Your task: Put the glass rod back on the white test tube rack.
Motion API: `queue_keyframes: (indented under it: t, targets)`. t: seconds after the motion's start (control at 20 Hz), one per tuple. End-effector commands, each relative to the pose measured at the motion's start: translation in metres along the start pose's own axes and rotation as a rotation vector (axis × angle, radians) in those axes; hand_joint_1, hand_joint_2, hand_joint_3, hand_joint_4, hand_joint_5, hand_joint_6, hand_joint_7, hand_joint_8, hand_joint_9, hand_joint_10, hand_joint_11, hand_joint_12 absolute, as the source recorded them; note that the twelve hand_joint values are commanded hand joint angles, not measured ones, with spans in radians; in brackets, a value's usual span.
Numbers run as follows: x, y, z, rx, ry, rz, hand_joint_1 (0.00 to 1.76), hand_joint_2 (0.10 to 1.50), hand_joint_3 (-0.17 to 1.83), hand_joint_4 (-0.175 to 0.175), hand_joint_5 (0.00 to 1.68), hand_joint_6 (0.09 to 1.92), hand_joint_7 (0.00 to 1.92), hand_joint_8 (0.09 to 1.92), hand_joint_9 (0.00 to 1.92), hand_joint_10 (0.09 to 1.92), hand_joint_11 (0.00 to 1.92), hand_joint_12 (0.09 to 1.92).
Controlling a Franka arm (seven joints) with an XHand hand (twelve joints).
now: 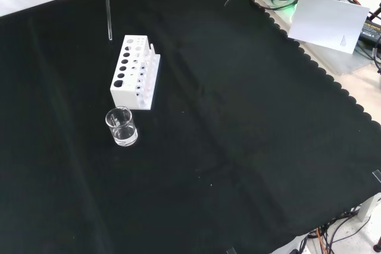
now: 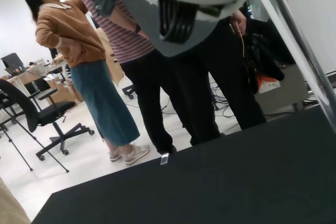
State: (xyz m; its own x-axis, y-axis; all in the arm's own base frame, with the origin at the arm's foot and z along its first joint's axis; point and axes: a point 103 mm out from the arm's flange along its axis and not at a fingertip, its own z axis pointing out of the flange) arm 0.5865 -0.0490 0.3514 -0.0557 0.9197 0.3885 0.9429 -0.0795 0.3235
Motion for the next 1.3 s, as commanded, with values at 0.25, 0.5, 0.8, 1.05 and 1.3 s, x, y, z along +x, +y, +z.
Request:
queue_keyframes:
  t: [0.25,0.5,0.8,1.05,1.3]
  targets:
    - [-0.045,-0.049,-0.051,-0.044,-0.019,0.06,1.3,0.65,0.86,-0.175,1.05,0.91,1.15,1.25,1.57,0.92,1.63,0.79]
    - [-0.054,-0.057,-0.061,-0.058,-0.027,0.074,1.3,0.65,0.86,-0.175,1.05,0.91,1.15,1.25,1.58,0.91,1.63,0.79]
    - [-0.062,-0.064,-0.062,-0.052,-0.029,0.096,1.3,0.65,0.86,-0.175,1.05,0.91,1.15,1.24,1.58,0.91,1.63,0.79]
    - [-0.063,-0.066,-0.053,-0.036,-0.023,0.101,1.3,0.65,0.86,-0.175,1.05,0.91,1.15,1.24,1.58,0.91,1.63,0.79]
    - [-0.062,-0.066,-0.049,-0.03,-0.024,0.102,1.3,0.65,0.86,-0.175,1.05,0.91,1.15,1.24,1.58,0.91,1.63,0.79]
